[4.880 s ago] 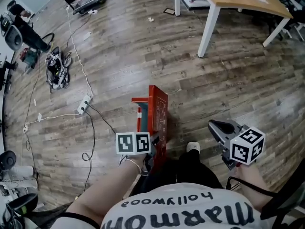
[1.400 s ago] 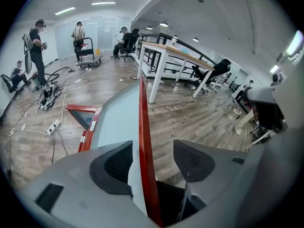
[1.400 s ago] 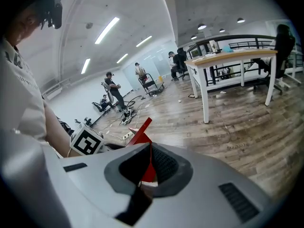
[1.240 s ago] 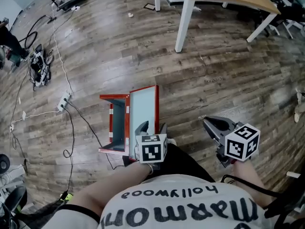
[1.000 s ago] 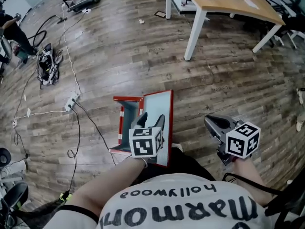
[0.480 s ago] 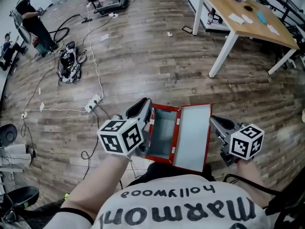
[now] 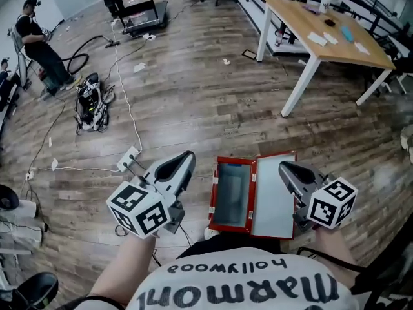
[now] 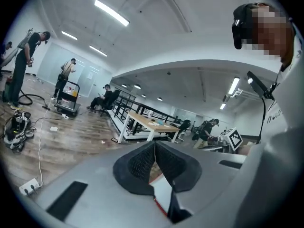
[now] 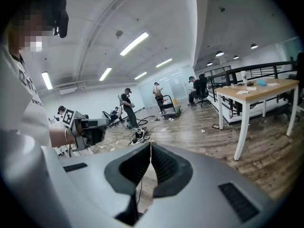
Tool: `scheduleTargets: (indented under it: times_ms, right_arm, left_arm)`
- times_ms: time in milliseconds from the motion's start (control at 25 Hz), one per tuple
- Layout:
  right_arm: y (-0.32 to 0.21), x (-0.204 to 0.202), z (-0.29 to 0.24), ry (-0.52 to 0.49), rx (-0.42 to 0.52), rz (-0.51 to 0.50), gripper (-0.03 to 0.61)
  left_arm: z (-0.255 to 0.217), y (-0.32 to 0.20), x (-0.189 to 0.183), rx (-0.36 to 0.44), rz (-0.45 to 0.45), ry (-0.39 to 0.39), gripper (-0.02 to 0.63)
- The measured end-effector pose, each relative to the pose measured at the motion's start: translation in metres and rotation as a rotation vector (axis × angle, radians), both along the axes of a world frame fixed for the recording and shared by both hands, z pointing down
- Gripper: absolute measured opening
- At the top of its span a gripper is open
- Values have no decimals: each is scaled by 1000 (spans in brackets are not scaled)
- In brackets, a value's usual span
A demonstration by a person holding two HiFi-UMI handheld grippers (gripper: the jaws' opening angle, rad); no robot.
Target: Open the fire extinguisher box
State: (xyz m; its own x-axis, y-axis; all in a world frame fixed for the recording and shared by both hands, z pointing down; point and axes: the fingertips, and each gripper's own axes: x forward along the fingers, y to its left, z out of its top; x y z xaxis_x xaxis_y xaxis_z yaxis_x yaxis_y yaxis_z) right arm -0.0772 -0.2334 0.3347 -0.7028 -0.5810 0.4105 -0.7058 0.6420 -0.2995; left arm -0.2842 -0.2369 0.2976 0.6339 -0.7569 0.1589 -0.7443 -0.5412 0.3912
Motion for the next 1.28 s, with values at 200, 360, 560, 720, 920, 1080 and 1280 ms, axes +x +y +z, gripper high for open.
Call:
scheduleTargets:
  times_ms: [200,360,560,720,920,1080,1280]
  right_arm:
    - [10,-39,-27,-24,79,-66,11]
    - [23,-55,-36,-9,84,-100,11]
    - [42,-68,-38,-88,70,-173,11]
    - [54,-62,-32,-69,75,-212,11]
    - [72,-51,-27,-42,86,-232,11]
    - [80,-36,-26,-36,93,-207,9]
    - [88,-27,-22,-33,80,-185,9]
  left_arm:
    - [14,-1,17,-21,54,-11,12]
    - [6,12,28,-26,51,28,12]
    - [7,44,28,-35,1,0,12]
    - [12,68,35,-44,-55,-3,12]
    - [19,88,49,-50,-104,2,12]
    - [20,98,61,-49,-111,0,12]
    - [18,109,66,-42,-108,-3,12]
